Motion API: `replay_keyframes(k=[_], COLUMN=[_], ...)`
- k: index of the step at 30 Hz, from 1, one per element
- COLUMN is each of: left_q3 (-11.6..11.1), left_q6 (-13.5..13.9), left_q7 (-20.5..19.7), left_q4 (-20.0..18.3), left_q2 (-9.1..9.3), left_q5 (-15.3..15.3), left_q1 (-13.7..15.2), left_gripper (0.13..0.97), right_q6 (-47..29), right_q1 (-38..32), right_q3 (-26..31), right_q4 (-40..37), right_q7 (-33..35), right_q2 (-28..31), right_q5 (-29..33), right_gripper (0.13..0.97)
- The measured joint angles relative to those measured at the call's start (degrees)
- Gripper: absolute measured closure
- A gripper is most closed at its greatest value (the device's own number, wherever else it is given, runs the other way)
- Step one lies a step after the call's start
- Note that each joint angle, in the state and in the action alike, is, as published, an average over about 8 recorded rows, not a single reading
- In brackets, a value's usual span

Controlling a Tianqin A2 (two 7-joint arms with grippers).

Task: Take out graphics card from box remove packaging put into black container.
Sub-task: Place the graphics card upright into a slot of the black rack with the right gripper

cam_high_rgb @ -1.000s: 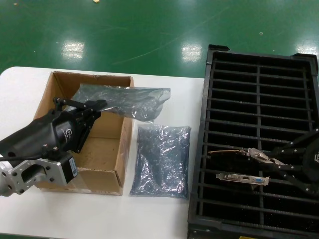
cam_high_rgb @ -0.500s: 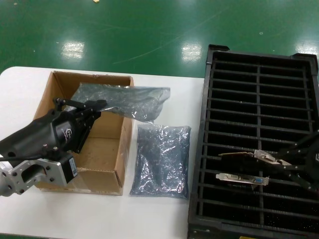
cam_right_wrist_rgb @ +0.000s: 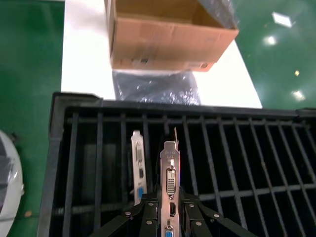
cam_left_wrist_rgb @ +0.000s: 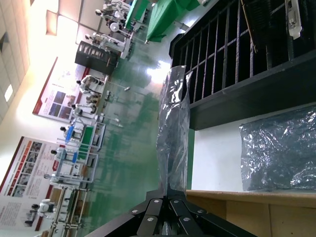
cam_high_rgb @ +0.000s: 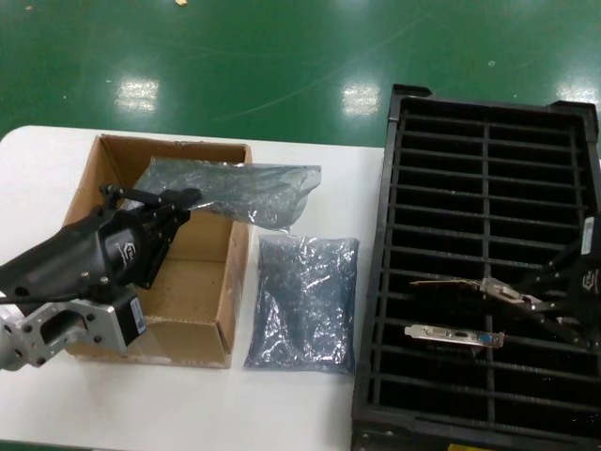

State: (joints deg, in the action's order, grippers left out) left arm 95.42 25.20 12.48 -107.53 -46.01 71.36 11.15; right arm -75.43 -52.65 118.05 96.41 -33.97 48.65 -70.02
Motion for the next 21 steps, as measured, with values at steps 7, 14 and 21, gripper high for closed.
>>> replay_keyframes(k=[7, 14, 21], left_q3=[0.0, 0.0, 0.0], left_q6=[0.0, 0.0, 0.0], left_q7=[0.0, 0.0, 0.0], left_q4=[0.0, 0.0, 0.0], left_q2=[0.0, 0.0, 0.0], left_q5=[0.0, 0.0, 0.0], left_q1=[0.0, 0.0, 0.0], left_gripper=[0.957, 0.957, 0.957], right_q6=[-4.57, -7.43, -8.51], right_q1=[-4.33, -7.15, -7.58], right_q3=[3.32, 4.32, 3.72], right_q4=[-1.5, -0.38, 2.16], right_q7=[-0.77, -0.69, -0.56], right_q2=[-2.33, -2.97, -2.04], right_q5=[2.92, 3.47, 2.36], right_gripper=[0.905, 0.905, 0.905])
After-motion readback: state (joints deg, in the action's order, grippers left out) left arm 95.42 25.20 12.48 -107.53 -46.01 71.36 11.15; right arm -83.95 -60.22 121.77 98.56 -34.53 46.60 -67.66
